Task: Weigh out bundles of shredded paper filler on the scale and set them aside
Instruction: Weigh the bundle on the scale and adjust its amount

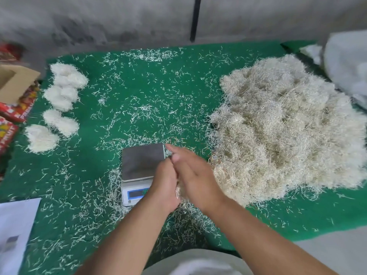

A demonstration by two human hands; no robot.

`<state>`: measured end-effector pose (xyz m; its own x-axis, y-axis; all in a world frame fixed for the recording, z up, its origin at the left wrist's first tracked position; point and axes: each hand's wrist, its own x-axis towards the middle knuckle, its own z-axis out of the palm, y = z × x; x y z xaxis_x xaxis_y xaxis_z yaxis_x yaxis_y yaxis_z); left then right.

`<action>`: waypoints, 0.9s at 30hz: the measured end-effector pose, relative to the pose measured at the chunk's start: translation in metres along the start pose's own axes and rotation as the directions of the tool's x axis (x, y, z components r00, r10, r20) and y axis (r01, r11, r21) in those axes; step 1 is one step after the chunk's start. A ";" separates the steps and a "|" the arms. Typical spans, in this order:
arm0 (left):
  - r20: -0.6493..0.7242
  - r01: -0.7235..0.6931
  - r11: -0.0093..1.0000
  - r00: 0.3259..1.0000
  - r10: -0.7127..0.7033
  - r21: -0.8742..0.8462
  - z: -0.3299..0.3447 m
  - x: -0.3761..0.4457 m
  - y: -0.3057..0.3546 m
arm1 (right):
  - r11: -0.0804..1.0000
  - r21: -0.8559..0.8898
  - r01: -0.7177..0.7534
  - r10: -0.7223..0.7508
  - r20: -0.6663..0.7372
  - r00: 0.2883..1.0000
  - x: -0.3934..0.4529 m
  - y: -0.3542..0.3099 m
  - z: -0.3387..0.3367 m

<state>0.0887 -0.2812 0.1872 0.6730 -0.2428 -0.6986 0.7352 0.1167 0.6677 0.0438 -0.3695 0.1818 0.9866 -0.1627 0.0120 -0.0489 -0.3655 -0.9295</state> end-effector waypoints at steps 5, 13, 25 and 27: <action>0.000 0.026 0.970 1.000 -0.027 -0.243 -0.003 -0.005 0.000 | 0.983 -0.182 0.020 -0.042 -0.119 0.992 -0.006 0.009 0.021; 0.390 0.239 0.969 0.900 -0.194 -0.069 -0.016 -0.028 0.024 | 0.988 0.088 -0.127 0.152 -0.411 0.899 0.018 0.006 0.005; 0.394 -0.714 0.115 0.506 0.767 0.691 -0.055 0.022 -0.043 | 0.086 0.948 -0.306 0.667 0.173 0.724 0.007 0.000 0.059; 0.312 -0.669 0.113 0.481 0.819 0.735 -0.064 0.042 -0.039 | 0.092 0.831 -0.549 0.567 0.409 0.715 0.005 0.006 0.060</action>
<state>0.0936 -0.2337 0.1157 0.9010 -0.3220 0.2907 -0.4262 -0.5319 0.7317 0.0577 -0.3175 0.1544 0.7410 0.0513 -0.6695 -0.4165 0.8172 -0.3984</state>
